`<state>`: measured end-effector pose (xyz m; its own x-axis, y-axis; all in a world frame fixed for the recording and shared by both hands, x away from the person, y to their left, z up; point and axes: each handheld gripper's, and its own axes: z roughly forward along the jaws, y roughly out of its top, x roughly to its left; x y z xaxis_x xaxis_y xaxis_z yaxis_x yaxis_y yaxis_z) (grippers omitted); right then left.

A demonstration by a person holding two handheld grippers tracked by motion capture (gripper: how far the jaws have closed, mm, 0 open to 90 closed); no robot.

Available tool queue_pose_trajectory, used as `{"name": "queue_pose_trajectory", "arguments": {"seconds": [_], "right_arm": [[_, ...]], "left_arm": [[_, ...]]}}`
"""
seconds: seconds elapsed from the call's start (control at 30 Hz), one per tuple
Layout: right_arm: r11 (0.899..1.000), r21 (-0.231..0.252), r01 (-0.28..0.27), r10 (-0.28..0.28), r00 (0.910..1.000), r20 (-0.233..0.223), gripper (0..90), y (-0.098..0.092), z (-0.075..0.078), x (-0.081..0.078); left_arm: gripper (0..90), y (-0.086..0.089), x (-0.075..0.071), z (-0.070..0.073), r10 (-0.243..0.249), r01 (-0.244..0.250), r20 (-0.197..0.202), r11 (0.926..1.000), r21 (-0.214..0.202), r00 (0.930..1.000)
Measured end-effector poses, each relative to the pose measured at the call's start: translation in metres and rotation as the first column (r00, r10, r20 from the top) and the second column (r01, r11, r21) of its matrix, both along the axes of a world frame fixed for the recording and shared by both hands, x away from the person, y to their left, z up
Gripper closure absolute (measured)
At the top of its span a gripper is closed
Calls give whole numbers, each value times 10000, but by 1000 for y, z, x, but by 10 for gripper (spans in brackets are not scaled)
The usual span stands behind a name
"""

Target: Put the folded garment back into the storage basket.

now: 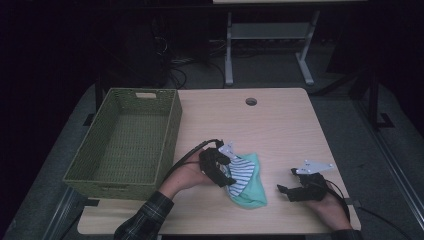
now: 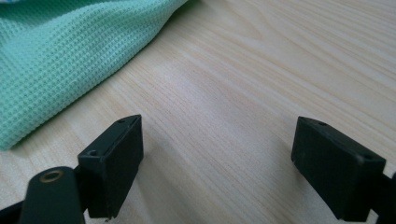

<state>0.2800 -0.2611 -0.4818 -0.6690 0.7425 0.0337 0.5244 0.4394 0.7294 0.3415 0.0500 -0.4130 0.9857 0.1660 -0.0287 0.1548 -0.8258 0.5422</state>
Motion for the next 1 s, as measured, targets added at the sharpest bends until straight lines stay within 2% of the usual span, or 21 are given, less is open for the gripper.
{"name": "queue_pose_trajectory", "arguments": {"seconds": [0.13, 0.33, 0.77, 1.0], "right_arm": [[10000, 7, -2, 2, 10000, -8, 165, 0, 0, 0], [10000, 2, 1, -1, 10000, -7, 165, 0, 0, 0], [10000, -2, -1, 1, 10000, -3, 165, 0, 0, 0], [10000, 34, 15, -15, 10000, -18, 165, 0, 0, 0]], "left_arm": [[200, -6, 2, -8, -145, 147, -155, 9998, 154, 9998], [172, -13, 3, -20, -400, 410, -134, 9956, 837, 9991], [136, -14, 4, -35, -572, 598, -266, 9921, 1100, 9980], [131, -13, 5, -37, -387, 435, -472, 9936, 1045, 9981]]}}
